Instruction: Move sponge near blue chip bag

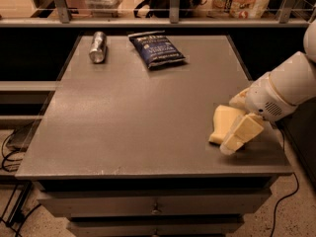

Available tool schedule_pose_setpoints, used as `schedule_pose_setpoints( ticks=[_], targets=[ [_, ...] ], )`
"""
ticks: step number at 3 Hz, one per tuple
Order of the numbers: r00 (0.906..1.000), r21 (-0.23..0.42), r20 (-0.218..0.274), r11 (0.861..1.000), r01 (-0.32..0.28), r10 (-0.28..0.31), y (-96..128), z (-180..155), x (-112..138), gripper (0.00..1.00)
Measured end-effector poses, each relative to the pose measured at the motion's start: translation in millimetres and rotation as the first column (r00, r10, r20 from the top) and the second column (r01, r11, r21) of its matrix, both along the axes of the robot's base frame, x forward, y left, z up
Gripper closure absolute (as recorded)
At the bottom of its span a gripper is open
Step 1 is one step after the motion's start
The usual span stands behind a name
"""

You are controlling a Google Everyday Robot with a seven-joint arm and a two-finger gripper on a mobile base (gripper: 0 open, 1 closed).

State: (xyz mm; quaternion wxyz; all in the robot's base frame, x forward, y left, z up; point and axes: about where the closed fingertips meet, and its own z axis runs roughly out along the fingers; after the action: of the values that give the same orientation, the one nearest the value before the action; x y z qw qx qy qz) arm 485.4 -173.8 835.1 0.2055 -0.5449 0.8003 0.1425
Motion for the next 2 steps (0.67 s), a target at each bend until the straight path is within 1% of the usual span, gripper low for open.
schedule_pose_setpoints(
  ticks=[1, 2],
  targets=[
    [0.9999, -0.021, 0.007, 1.0, -0.013, 0.014, 0, 7, -1, 0.42],
    [0.9991, -0.033, 0.03, 0.999, -0.03, 0.031, 3, 21, -2, 0.64]
  ],
)
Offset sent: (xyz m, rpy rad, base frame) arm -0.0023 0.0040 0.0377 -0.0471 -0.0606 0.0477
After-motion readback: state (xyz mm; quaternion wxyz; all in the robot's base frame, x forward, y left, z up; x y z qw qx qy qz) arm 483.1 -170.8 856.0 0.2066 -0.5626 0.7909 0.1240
